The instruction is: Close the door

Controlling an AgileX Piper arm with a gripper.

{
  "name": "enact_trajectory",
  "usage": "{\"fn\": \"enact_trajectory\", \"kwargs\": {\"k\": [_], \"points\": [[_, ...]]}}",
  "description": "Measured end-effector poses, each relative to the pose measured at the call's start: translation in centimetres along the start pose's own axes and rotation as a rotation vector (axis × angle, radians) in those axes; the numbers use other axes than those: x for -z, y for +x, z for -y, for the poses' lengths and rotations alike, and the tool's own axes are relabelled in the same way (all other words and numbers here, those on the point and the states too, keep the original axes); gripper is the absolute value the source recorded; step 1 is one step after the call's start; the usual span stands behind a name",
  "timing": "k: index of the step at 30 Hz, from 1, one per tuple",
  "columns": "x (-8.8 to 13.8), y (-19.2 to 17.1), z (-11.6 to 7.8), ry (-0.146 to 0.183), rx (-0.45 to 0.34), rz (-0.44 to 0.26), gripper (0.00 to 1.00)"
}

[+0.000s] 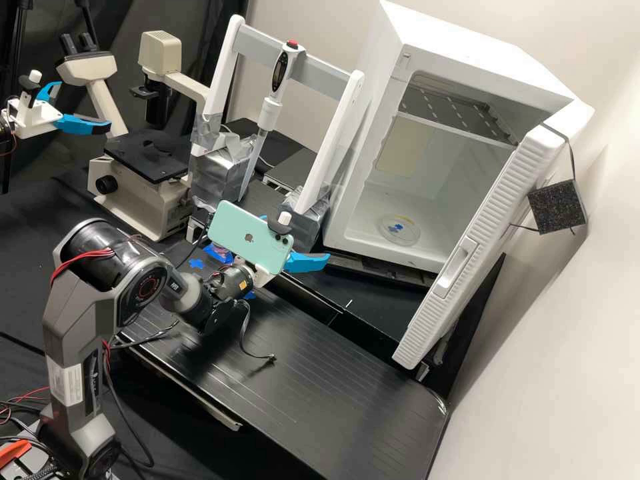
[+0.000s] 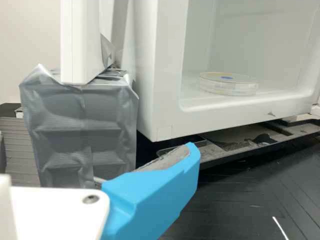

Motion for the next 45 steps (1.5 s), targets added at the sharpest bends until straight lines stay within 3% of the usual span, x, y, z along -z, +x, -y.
{"fn": "enact_trajectory", "kwargs": {"k": [9,13,17,21,26,33,38,45], "points": [[0.0,0.0,0.0,0.000,-0.001,-0.001,1.00],[-1.2,-1.6,-0.3,-0.014,-0.009,0.010,1.00],[-2.4,-3.9,-1.7,0.009,-0.041,0.013,1.00],[-3.6,-6.5,-4.1,0.032,-0.121,-0.004,1.00],[-4.8,-9.2,-8.5,0.062,-0.306,-0.018,1.00],[-5.8,-10.9,-13.8,0.058,-0.498,0.001,1.00],[-6.4,-11.0,-15.7,0.028,-0.554,0.010,1.00],[-8.2,-9.5,-17.1,0.051,-0.595,0.047,1.00]]}}
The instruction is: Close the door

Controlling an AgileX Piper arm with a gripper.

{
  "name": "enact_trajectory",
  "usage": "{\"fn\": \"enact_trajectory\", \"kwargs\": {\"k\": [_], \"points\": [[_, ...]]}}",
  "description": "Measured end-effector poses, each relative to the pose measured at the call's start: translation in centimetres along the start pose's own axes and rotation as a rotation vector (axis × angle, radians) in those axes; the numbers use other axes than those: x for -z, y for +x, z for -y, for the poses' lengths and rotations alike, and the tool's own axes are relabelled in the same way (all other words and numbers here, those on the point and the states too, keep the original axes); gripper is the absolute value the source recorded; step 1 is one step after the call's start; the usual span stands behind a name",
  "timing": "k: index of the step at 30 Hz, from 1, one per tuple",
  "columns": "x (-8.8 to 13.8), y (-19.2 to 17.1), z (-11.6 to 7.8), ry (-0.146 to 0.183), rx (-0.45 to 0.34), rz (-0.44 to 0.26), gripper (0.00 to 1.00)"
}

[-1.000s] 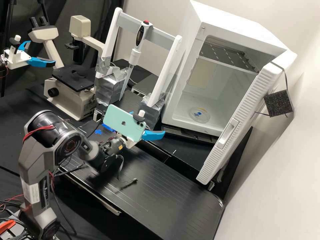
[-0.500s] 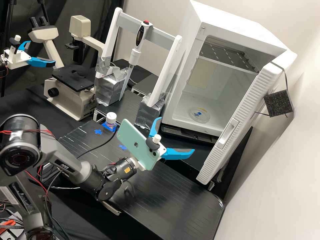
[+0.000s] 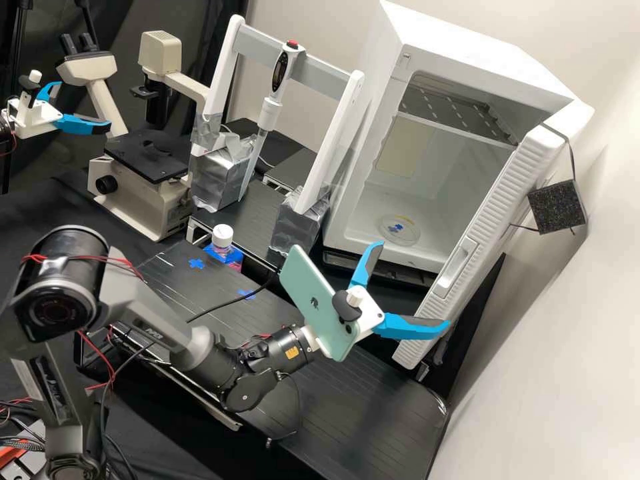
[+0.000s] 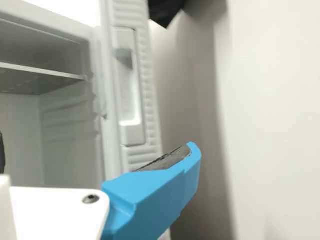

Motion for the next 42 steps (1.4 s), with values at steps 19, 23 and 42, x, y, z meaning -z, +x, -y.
{"fn": "enact_trajectory", "kwargs": {"k": [19,23,42], "points": [[-1.8,4.0,3.0,-0.006,0.089,0.068,1.00],[-1.8,4.0,3.0,0.000,0.089,0.068,1.00],[5.1,0.6,4.9,0.117,0.295,-0.224,1.00]]}}
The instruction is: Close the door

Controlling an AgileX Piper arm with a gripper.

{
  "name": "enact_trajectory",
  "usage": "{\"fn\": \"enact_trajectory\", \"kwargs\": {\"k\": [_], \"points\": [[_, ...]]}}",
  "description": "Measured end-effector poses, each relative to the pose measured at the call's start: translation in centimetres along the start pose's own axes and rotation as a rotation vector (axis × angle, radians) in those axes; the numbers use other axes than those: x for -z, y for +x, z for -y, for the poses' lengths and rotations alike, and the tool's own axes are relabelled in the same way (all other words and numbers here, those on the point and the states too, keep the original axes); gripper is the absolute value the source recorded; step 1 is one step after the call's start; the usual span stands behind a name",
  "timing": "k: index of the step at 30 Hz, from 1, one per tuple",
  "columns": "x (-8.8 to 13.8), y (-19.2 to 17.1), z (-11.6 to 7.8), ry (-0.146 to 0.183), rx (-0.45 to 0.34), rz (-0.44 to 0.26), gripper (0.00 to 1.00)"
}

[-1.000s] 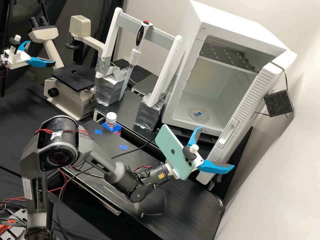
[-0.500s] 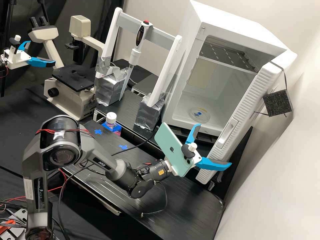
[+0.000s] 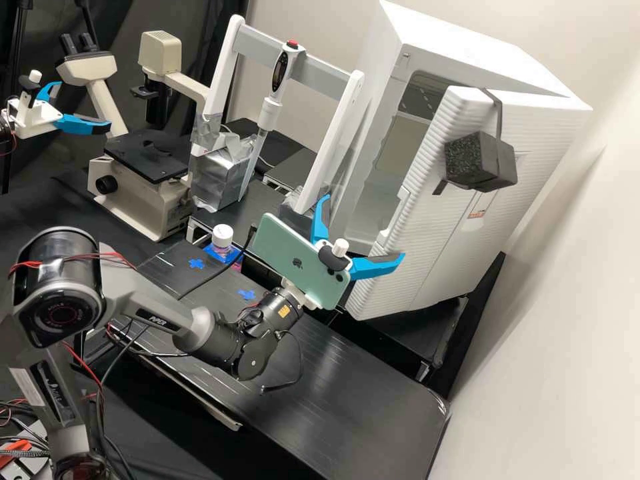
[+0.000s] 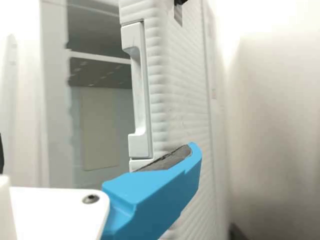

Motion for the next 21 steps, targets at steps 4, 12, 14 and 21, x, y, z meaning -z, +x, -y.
{"fn": "enact_trajectory", "kwargs": {"k": [4,12,14,21], "points": [[0.0,0.9,1.2,0.012,0.060,-0.025,1.00],[0.0,3.1,3.0,0.036,0.137,-0.074,1.00],[0.0,3.5,3.3,0.038,0.154,-0.085,1.00],[-0.7,4.1,4.2,0.048,0.189,-0.081,1.00]]}}
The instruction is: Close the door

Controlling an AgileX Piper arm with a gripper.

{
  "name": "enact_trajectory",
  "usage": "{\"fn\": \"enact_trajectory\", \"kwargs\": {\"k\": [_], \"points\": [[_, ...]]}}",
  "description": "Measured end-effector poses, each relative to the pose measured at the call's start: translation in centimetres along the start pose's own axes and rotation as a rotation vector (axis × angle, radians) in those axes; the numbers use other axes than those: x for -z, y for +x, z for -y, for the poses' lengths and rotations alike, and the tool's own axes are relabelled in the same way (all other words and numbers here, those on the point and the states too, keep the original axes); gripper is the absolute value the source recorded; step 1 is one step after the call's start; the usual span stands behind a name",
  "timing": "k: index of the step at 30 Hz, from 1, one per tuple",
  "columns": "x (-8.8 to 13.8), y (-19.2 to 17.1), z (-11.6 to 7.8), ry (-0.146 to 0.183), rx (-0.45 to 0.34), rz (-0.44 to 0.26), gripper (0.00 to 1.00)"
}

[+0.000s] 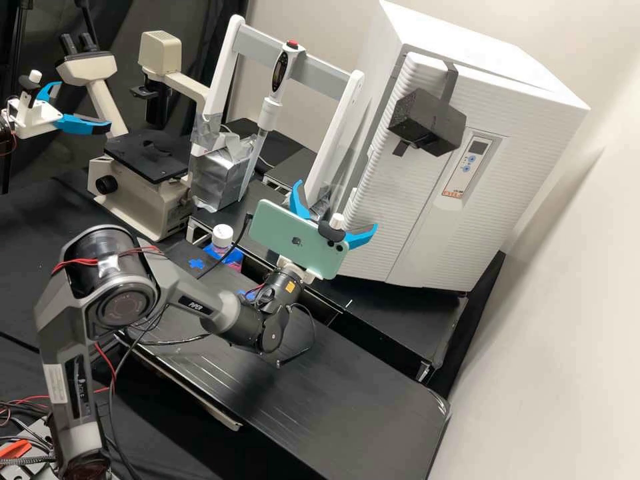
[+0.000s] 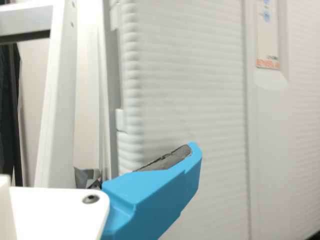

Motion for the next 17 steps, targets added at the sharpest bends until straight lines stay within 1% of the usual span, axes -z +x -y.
{"fn": "enact_trajectory", "kwargs": {"k": [6,8,12,14,16,17], "points": [[-0.4,-0.5,0.2,0.008,-0.001,0.014,1.00],[-0.6,-1.3,0.3,0.017,-0.009,0.038,1.00],[-0.6,-3.3,0.2,0.082,-0.127,0.107,1.00],[-0.7,-4.2,0.4,0.108,-0.161,0.136,1.00],[-1.0,-4.8,0.8,0.126,-0.165,0.159,1.00],[-1.0,-4.9,1.0,0.128,-0.159,0.165,1.00]]}}
